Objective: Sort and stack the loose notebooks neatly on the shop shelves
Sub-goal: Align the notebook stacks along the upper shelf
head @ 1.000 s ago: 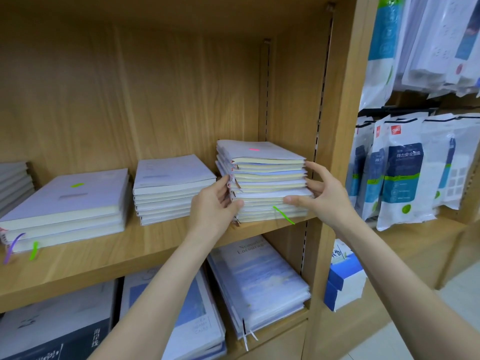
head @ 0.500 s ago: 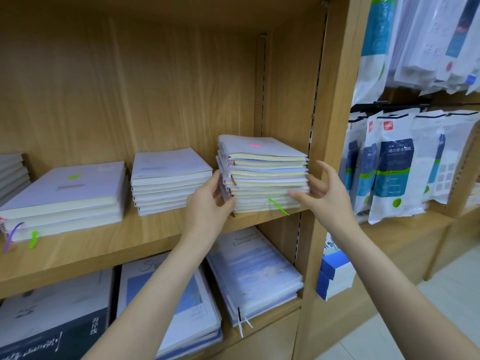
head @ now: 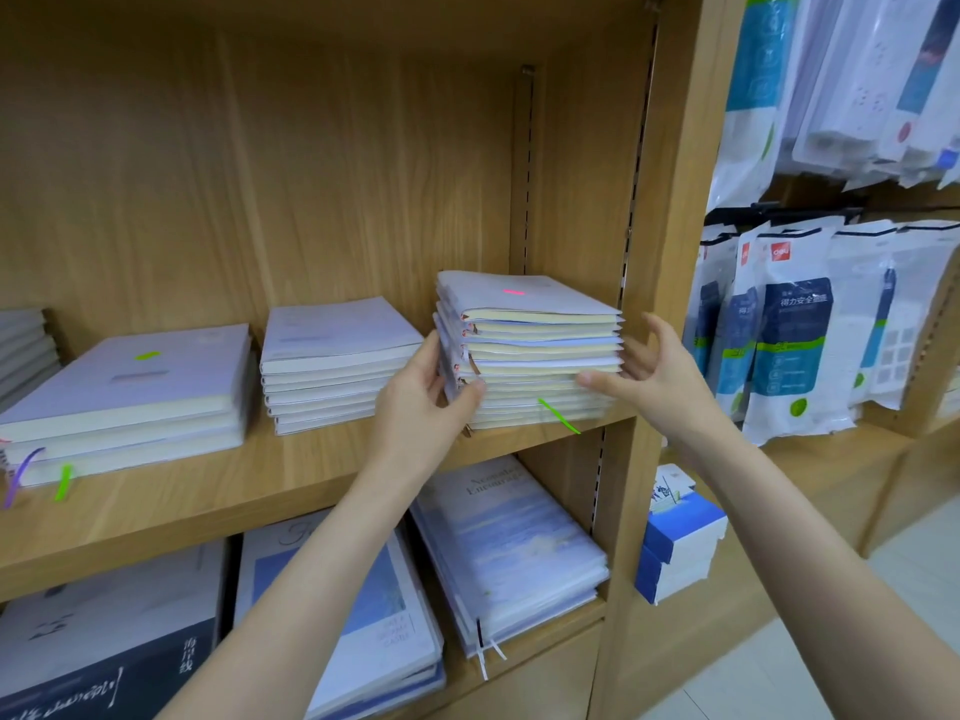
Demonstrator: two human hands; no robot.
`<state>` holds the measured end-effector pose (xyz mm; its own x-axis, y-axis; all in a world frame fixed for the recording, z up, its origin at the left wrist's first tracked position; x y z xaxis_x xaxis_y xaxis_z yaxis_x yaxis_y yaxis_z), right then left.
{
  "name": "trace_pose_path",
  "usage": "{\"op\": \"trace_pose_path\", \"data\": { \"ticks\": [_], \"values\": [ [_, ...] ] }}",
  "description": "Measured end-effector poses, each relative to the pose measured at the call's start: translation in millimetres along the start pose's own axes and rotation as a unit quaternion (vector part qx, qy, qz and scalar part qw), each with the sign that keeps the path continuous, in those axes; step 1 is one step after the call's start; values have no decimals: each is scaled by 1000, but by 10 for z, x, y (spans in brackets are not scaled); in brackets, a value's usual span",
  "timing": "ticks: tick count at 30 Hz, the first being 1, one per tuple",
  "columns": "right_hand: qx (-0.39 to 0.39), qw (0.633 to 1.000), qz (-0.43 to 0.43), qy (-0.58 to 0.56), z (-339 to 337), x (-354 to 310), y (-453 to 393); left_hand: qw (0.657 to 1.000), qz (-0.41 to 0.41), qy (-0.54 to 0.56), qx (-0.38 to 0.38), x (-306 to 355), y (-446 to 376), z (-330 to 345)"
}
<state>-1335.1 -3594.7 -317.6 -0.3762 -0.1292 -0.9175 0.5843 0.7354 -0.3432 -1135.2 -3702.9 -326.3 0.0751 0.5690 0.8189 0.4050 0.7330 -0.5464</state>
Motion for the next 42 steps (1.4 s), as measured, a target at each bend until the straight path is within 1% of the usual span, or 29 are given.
{"op": "trace_pose_path", "data": {
  "ticks": [1,4,7,10,14,17,20,22,25,31,37,40,42],
  "values": [
    [-17,1000,-6,-7,36,-41,-25,1000,5,-5,-2,20,-6,15],
    [-27,998,-31,50,113,-104,-87,998,22,-50,-19,68,-7,108],
    [-13,995,-45,85,118,-89,-89,995,28,-88,-29,63,20,143],
    [8,994,-59,95,101,-107,-73,989,47,-137,-28,113,76,128],
    [43,991,-70,110,87,-133,-42,986,63,-152,-29,134,100,138],
    [49,990,-69,110,65,-166,-7,992,41,-115,-36,88,71,124],
    [29,996,-48,75,40,-175,12,999,21,-47,-9,77,21,43],
    [20,995,-43,91,65,-173,16,999,16,-47,-2,89,-12,46],
    [35,990,-39,128,97,-164,26,999,10,-50,14,87,-38,58],
    [54,992,-44,104,94,-124,71,997,-5,-65,46,112,-35,16],
    [102,988,-61,97,15,-162,130,997,5,-10,70,196,47,-35],
    [90,990,-55,89,1,-166,147,998,3,24,51,199,64,-34],
    [73,994,-47,72,-6,-160,158,999,8,13,49,208,65,-48]
  ]
}}
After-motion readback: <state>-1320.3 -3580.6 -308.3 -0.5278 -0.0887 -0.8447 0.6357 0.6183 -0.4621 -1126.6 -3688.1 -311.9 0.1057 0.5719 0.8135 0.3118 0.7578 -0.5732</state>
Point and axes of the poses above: each hand's wrist, its own y-axis away from the middle knuckle, its own z-axis out of the palm, x = y × z, the point moved 7 cm from there along -y, towards the middle knuckle, and after that the axes turned 3 degrees about z, right-handed, at the moved point
